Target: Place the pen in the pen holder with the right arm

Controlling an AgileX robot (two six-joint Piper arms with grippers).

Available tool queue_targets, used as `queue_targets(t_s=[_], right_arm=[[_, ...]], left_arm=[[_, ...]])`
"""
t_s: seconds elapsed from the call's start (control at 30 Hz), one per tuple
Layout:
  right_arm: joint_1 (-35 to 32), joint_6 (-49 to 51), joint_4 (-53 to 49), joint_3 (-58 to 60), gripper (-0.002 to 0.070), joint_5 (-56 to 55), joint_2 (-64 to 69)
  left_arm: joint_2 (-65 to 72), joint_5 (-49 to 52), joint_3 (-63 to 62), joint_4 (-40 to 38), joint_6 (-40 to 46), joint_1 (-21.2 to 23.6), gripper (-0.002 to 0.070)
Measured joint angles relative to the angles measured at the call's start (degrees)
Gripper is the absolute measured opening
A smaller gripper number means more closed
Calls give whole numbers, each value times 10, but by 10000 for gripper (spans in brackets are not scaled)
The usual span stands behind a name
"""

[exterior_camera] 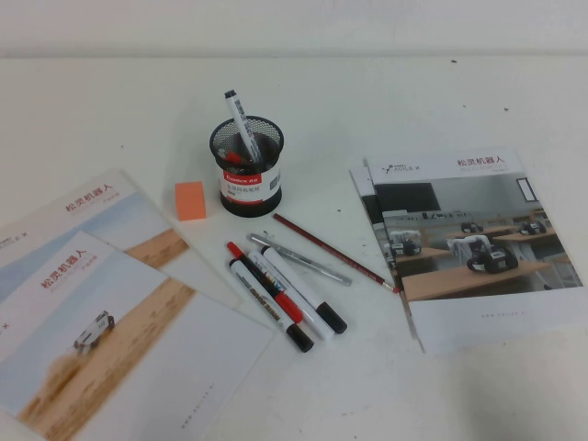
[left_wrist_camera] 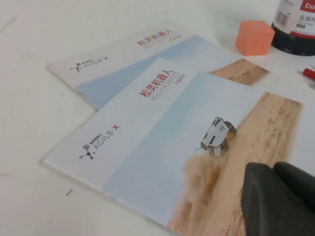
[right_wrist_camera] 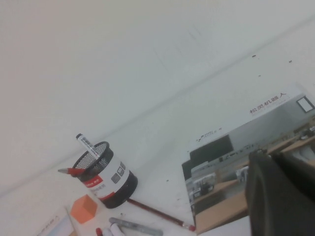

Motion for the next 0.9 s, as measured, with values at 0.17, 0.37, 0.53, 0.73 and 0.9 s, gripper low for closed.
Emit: queue_targets(t_s=[0.17, 0.37, 0.53, 0.73, 0.9], right_arm=[[0, -4, -1, 0, -20, 11, 0], [0, -6, -2, 0, -20, 61, 0], [0, -6, 65, 0, -20, 66, 0], [0, -6, 116, 0, -20, 57, 0], [0, -29, 178, 0, -20, 43, 0]], left_arm=[[0, 0, 0, 0, 0, 0, -1], [0, 0, 0, 0, 0, 0, -1], [0, 0, 0, 0, 0, 0, -1], [0, 0, 0, 0, 0, 0, -1], [0, 0, 0, 0, 0, 0, -1]])
